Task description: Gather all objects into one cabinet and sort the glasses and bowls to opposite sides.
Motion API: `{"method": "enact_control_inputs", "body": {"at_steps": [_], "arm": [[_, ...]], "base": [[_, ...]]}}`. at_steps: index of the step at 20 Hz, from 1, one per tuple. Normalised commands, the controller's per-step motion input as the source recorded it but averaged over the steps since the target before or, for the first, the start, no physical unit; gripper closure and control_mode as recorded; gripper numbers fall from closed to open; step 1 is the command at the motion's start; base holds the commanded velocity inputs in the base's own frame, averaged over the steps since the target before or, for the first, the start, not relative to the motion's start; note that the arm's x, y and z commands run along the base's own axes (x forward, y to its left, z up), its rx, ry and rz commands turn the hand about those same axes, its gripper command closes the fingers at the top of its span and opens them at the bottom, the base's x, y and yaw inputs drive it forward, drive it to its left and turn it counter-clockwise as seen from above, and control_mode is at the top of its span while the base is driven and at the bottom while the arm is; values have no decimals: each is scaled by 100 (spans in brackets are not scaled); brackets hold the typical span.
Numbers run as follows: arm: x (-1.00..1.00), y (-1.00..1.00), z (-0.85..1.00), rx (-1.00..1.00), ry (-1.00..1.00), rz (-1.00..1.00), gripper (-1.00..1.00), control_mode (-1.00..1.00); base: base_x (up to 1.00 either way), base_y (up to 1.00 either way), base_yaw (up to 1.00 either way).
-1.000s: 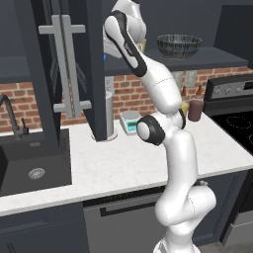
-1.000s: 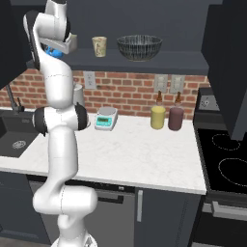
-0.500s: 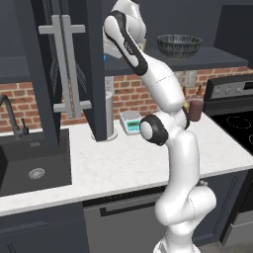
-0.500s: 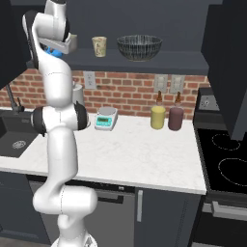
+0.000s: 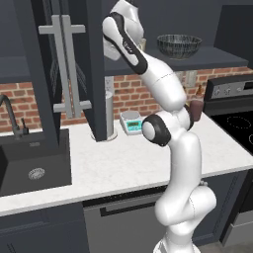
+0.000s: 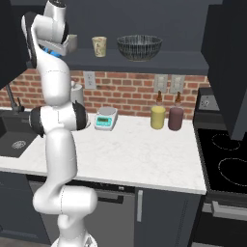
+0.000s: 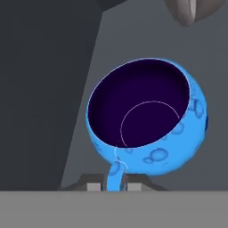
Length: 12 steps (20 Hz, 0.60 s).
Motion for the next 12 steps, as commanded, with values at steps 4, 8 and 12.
{"method": "enact_control_inputs", "body": {"at_steps": [4,8,12], "arm": [[0,9,-7,6,0,0,-100,-100],[0,0,0,1,0,0,-100,-100],[-2,0,0,0,0,0,-100,-100]], "base": [[0,0,0],[0,0,0],[0,0,0]]}}
